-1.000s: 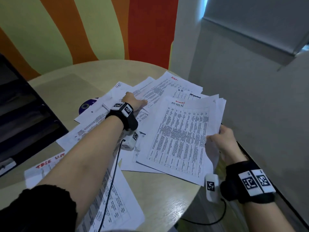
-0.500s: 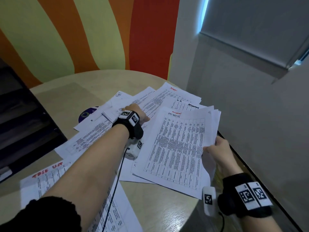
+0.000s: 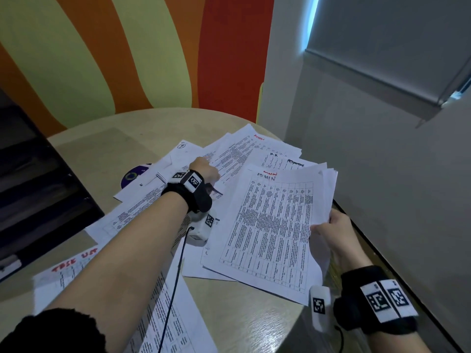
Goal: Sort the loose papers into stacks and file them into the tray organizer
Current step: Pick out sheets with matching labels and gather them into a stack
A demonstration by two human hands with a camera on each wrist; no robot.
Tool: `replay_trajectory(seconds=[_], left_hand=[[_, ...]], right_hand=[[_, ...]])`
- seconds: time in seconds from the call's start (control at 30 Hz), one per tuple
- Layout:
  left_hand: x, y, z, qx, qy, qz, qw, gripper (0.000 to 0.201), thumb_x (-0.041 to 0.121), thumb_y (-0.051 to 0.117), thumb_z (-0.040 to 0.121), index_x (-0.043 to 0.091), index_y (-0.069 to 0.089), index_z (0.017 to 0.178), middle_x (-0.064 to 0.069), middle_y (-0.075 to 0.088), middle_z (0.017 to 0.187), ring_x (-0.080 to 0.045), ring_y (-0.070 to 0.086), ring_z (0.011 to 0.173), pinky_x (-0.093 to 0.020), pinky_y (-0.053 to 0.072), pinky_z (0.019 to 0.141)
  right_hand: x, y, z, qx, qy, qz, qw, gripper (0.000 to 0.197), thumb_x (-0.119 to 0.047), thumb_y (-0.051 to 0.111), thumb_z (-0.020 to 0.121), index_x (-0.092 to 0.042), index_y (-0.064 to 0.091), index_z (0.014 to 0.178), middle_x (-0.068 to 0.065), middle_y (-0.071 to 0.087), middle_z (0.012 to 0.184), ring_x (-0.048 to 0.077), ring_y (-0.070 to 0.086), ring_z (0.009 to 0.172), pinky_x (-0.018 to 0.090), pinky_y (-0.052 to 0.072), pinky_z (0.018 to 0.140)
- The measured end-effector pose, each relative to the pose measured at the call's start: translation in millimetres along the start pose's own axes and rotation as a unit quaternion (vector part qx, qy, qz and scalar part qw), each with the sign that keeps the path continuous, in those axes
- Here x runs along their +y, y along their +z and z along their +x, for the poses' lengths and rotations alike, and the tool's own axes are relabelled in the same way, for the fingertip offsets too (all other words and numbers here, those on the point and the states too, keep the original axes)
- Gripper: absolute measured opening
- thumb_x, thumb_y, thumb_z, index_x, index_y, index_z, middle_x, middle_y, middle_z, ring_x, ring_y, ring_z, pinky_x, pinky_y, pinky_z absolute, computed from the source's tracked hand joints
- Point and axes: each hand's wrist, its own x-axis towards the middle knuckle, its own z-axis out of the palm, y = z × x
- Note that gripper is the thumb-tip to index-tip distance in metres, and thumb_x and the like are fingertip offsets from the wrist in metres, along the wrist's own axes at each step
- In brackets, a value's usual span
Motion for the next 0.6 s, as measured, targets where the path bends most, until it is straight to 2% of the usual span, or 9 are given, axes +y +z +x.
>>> replay_trajectory(seconds=[0.07,0.2,0.3,0.33,0.4,0.43,0.47,0.53,0.6], left_hand=[[-11,-13,-9,-0.039,-0.024,-0.022,0.999,0.016,-0.002,0.063,0.082,0.001,0.05,0.091,-0.014,0.055,0.095,-0.027,0.058,0.089,-0.031,0.039,0.064],[-52,-41,-37,-0.089,-0.069,0.059,0.992,0.054,0.017,0.073,0.086,-0.006,0.044,0.125,-0.013,0.061,0.087,-0.032,0.062,0.09,-0.032,0.047,0.073],[-96,-56,-54,-0.168,-0.102,0.116,0.974,0.099,0.03,0.091,0.064,0.0,0.039,0.142,-0.021,0.067,0.107,-0.037,0.064,0.103,-0.035,0.05,0.087],[-108,-62,-63,-0.178,-0.103,0.131,0.97,0.098,0.035,0.094,0.057,0.002,0.047,0.136,-0.019,0.068,0.107,-0.036,0.065,0.099,-0.033,0.051,0.085],[-121,-76,-84,-0.198,-0.111,0.142,0.964,0.058,0.036,0.09,0.064,-0.007,0.064,0.092,-0.007,0.063,0.07,-0.025,0.059,0.07,-0.027,0.047,0.069],[-129,-82,-85,-0.204,-0.114,0.125,0.964,0.059,0.041,0.09,0.063,-0.009,0.065,0.08,-0.003,0.058,0.06,-0.023,0.055,0.064,-0.028,0.048,0.068],[-133,-87,-93,-0.204,-0.103,0.102,0.968,0.064,0.05,0.091,0.056,-0.005,0.068,0.079,-0.002,0.061,0.062,-0.023,0.058,0.067,-0.031,0.052,0.074],[-139,-86,-88,-0.158,-0.08,0.008,0.984,0.08,0.065,0.085,0.054,0.001,0.07,0.1,-0.006,0.072,0.094,-0.025,0.068,0.086,-0.037,0.055,0.085],[-135,-79,-81,-0.062,-0.066,-0.103,0.99,0.075,0.066,0.074,0.066,0.003,0.064,0.103,-0.011,0.067,0.098,-0.027,0.066,0.084,-0.036,0.054,0.079]], right_hand=[[-1,0,-1,-0.002,0.001,-0.001,1.0,0.033,0.017,0.048,0.087,-0.009,0.059,0.101,-0.004,0.063,0.087,0.011,0.058,0.081,0.024,0.043,0.062],[-3,0,0,-0.002,-0.002,-0.01,1.0,0.032,0.017,0.048,0.086,-0.006,0.061,0.103,0.01,0.065,0.1,0.027,0.059,0.094,0.034,0.046,0.079],[-5,1,-3,-0.004,-0.008,-0.012,1.0,0.03,0.017,0.048,0.086,-0.006,0.06,0.101,0.012,0.064,0.101,0.028,0.058,0.094,0.035,0.045,0.079],[-5,3,-5,-0.003,-0.01,-0.012,1.0,0.029,0.018,0.048,0.086,-0.005,0.06,0.1,0.013,0.064,0.101,0.029,0.058,0.092,0.035,0.044,0.079],[-6,5,-8,0.002,-0.013,-0.015,1.0,0.029,0.02,0.047,0.085,-0.002,0.06,0.1,0.02,0.065,0.101,0.027,0.057,0.089,0.033,0.044,0.074],[-7,6,-10,0.004,-0.015,-0.016,1.0,0.029,0.021,0.047,0.085,0.002,0.06,0.101,0.024,0.066,0.102,0.026,0.056,0.087,0.031,0.043,0.07],[-8,7,-12,0.007,-0.017,-0.016,1.0,0.029,0.022,0.046,0.084,0.004,0.06,0.103,0.027,0.065,0.103,0.025,0.055,0.086,0.03,0.042,0.068],[-9,8,-14,0.008,-0.02,-0.016,1.0,0.03,0.022,0.047,0.082,0.003,0.06,0.102,0.022,0.065,0.102,0.026,0.056,0.082,0.03,0.043,0.069],[-13,8,-18,0.004,-0.018,0.0,1.0,0.03,0.022,0.05,0.081,0.001,0.061,0.1,0.017,0.065,0.098,0.023,0.058,0.073,0.028,0.045,0.062]])
